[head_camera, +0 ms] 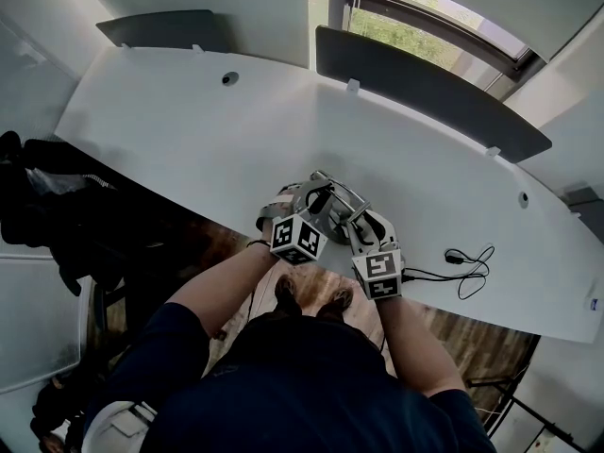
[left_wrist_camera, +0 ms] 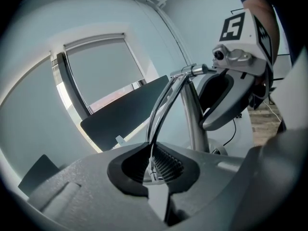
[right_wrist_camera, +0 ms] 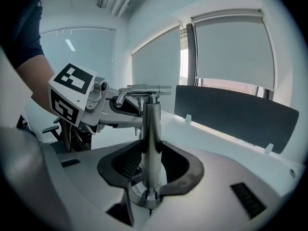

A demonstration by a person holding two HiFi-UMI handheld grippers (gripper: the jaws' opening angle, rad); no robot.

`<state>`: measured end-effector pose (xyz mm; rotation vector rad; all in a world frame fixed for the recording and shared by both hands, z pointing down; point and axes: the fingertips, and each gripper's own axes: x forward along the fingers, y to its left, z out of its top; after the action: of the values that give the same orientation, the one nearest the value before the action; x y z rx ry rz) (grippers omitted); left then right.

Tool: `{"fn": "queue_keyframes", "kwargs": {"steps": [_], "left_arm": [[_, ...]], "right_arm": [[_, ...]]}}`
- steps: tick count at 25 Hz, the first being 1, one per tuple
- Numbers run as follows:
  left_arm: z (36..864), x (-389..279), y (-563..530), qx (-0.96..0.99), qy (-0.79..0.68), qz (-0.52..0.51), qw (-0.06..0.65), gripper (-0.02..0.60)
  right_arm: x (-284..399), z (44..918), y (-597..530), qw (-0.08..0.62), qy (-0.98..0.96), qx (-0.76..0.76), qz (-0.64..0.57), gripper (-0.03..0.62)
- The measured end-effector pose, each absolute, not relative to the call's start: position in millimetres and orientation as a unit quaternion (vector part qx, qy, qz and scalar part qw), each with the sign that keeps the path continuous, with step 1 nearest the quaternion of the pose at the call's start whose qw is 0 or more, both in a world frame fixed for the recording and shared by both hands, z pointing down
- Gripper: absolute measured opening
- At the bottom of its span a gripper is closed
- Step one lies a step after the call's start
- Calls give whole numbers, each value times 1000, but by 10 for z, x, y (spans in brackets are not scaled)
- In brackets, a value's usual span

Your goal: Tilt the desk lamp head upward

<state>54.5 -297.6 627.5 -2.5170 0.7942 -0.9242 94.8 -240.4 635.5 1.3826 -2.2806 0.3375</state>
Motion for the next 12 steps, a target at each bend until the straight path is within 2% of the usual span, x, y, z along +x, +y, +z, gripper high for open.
{"fn": "queue_keyframes", "kwargs": {"steps": [12], "left_arm": [[6238,527,-2980,-867,269,-377,185,37]], "right_arm": [[947,6363,-2392,247,-814,504,150,129]]}}
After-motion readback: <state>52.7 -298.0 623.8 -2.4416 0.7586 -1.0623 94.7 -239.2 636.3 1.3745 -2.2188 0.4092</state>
